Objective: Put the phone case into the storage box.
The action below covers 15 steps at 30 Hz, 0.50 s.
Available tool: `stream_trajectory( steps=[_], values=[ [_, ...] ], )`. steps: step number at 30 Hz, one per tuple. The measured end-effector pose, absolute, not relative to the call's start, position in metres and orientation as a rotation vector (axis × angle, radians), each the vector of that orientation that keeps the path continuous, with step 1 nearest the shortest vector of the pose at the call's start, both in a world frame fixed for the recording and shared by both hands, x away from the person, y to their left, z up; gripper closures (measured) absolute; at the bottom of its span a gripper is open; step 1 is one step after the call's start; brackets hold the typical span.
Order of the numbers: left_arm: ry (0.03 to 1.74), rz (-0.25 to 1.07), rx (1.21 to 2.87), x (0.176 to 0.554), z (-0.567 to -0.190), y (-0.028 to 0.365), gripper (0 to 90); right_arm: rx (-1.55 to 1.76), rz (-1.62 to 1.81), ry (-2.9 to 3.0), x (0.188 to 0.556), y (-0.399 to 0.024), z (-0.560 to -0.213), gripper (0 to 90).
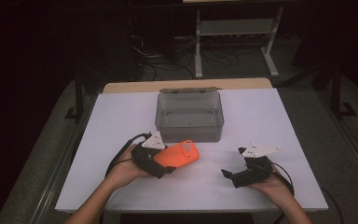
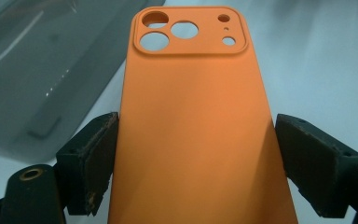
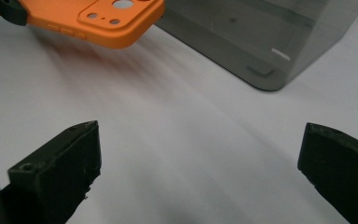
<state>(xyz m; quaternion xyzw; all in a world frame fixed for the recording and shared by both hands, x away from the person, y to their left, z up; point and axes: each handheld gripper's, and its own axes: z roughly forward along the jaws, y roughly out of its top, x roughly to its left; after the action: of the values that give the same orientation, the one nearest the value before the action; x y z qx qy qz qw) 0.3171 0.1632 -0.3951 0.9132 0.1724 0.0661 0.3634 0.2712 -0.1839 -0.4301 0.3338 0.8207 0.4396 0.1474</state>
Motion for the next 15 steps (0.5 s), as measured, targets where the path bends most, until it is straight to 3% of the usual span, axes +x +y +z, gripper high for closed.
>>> stream_trajectory(
  steps=[15],
  values=[
    [0.361, 0.127, 2.312, 0.338, -0.385, 0.145, 16.2, 0.965, 1.264, 2.363, 0.272, -0.184, -0.431, 0.0]
  ],
)
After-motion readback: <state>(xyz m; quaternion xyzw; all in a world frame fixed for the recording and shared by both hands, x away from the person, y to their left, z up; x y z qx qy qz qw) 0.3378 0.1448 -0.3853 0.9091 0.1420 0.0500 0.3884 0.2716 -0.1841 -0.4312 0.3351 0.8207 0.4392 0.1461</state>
